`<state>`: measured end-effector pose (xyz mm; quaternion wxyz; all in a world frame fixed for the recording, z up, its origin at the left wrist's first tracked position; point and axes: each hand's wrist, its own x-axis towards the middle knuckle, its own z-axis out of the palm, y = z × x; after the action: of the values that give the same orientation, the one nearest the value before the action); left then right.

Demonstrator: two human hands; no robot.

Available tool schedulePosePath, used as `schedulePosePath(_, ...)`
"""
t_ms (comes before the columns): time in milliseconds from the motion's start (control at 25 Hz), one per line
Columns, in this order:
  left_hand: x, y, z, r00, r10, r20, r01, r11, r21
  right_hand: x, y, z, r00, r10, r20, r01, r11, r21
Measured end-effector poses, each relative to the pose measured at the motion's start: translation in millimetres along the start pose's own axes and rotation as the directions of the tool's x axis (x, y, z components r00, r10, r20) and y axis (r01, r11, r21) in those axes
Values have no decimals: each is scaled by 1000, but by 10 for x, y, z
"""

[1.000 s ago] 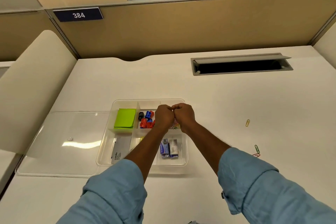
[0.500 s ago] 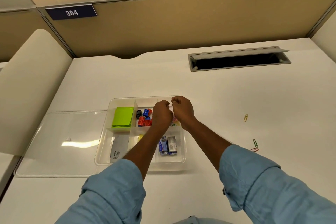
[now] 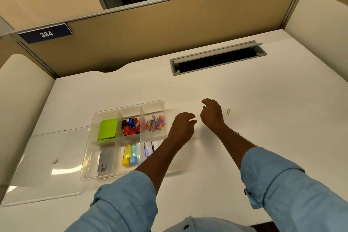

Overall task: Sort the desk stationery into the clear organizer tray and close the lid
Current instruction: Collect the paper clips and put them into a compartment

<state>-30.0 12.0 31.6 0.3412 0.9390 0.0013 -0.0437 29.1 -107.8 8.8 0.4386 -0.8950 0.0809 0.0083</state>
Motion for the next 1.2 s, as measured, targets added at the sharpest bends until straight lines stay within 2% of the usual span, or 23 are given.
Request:
schedulePosePath(80, -49, 143, 191, 992, 49, 117, -54, 998, 34, 44, 260, -177, 995, -41, 95, 56, 985, -163)
schedulePosePath(200, -80, 316, 388, 961, 80, 266, -98, 994, 56, 96, 548, -408, 971, -37, 237, 131, 910, -394)
schedulePosePath(320, -74, 483, 543, 920, 39, 389, -66, 996, 56, 131, 723, -607, 942, -13, 335, 177, 868, -464)
schedulePosePath(440, -68, 626, 699, 904, -18, 428, -2, 999, 47, 151, 854, -726, 889, -18, 458, 269, 830, -489)
schedulePosePath(560, -54, 679, 830, 906, -57, 421, 36, 998, 58, 119, 931, -784, 861, -64, 505, 337, 815, -471)
schedulePosePath(720, -42, 719, 1022, 935, -34, 354, 6, 997, 80, -60, 1089, -862, 832, -147, 534, 415, 804, -426)
schedulePosePath(920, -60, 750, 1223, 968, 15, 251, -20, 1000, 15, -266, 1335, -1058, 793, -222, 567, 433, 861, -269)
schedulePosePath(1080, -82, 764, 1316, 984, -105, 141, 126, 981, -151, -361, 1513, -1180, 787, -253, 563, 449, 860, -241)
schedulePosePath(1200, -74, 778, 1315, 974, -171, 151, 202, 955, -219, -432, 1628, -1155, 775, -343, 531, 544, 789, -285)
